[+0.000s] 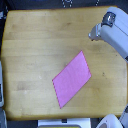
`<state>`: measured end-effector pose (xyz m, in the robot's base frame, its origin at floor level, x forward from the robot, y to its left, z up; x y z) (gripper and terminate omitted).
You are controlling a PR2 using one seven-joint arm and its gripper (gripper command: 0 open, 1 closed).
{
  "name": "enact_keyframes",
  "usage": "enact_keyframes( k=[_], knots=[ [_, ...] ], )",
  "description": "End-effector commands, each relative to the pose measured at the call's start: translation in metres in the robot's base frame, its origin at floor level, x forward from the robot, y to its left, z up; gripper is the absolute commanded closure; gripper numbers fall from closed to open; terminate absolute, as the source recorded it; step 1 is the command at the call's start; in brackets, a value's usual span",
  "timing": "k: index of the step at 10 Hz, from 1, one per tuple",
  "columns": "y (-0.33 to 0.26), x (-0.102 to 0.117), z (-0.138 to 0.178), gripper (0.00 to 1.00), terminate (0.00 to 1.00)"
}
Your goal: Folding a cloth
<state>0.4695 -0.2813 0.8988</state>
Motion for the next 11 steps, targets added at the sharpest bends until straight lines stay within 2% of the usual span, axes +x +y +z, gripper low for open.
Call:
enact_keyframes(
  k=[1, 3, 4, 7, 11],
  knots=[
    [0.005, -0.001, -0.001, 0.00, 0.00],
    [0.023, -0.002, -0.005, 0.00, 0.00],
    [0.035, -0.013, -0.007, 0.00, 0.00],
    [0.062, -0.036, -0.042, 0.00, 0.00],
    [0.078, -0.070, -0.073, 0.00, 0.00]
  ],
)
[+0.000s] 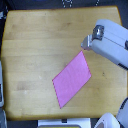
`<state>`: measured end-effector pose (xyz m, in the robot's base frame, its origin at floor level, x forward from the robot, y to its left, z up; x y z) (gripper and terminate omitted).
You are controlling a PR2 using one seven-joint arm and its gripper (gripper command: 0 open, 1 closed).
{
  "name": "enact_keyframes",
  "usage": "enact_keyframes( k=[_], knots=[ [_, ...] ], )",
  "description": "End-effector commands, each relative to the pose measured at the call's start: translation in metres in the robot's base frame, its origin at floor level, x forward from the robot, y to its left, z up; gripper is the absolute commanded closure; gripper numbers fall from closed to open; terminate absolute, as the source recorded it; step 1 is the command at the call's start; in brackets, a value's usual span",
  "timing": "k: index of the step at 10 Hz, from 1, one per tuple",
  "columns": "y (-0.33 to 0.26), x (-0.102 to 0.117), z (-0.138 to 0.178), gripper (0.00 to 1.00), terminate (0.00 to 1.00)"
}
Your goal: Folding a cloth
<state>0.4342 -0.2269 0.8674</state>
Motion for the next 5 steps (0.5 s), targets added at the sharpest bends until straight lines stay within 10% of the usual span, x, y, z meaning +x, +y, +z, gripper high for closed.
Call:
enact_keyframes(
  k=[1, 5],
  knots=[
    [0.024, -0.039, -0.050, 0.00, 0.00],
    [0.020, -0.050, -0.082, 0.00, 0.00]
  ],
)
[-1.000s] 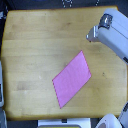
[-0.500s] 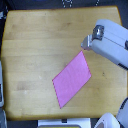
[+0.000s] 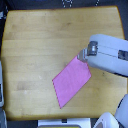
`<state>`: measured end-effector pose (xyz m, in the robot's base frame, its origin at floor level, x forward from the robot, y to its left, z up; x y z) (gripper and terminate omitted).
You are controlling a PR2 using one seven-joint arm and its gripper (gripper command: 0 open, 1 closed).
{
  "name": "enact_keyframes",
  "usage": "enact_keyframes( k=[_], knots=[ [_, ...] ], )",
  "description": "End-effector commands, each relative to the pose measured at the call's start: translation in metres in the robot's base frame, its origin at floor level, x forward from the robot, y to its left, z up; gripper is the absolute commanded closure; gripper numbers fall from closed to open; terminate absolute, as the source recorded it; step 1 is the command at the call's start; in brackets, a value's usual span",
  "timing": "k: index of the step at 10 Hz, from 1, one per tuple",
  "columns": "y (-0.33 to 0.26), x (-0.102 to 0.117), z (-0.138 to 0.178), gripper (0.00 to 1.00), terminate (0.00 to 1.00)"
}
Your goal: Folding a cloth
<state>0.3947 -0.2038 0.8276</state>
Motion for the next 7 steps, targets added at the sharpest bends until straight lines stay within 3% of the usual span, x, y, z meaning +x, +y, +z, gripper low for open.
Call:
enact_keyframes(
  k=[1, 7],
  knots=[
    [-0.005, -0.010, -0.049, 0.00, 0.00],
    [-0.019, -0.002, -0.083, 0.00, 0.00]
  ],
)
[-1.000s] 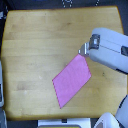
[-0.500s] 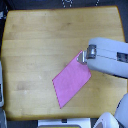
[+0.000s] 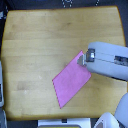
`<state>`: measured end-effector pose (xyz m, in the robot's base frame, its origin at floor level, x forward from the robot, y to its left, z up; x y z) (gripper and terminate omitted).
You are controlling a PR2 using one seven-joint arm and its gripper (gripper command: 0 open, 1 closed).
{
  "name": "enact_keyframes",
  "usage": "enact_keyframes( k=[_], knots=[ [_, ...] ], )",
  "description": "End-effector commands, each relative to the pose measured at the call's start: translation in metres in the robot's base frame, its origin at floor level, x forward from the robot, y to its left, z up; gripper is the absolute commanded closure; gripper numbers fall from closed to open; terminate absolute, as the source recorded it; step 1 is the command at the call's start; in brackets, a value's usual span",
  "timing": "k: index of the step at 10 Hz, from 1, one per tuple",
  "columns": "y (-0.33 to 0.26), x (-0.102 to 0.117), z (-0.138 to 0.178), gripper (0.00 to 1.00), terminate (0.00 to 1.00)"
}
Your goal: Folding a cloth
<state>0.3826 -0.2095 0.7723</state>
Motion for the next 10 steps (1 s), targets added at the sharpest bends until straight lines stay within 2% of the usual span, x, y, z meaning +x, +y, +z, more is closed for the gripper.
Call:
enact_keyframes(
  k=[1, 5, 7, 8, 10],
  knots=[
    [-0.014, 0.012, -0.033, 0.00, 0.00],
    [-0.014, 0.016, -0.049, 0.00, 0.00],
    [-0.010, 0.021, -0.047, 0.00, 0.00],
    [-0.010, 0.023, -0.046, 1.00, 0.00],
    [-0.010, 0.022, -0.046, 1.00, 0.00]
  ],
)
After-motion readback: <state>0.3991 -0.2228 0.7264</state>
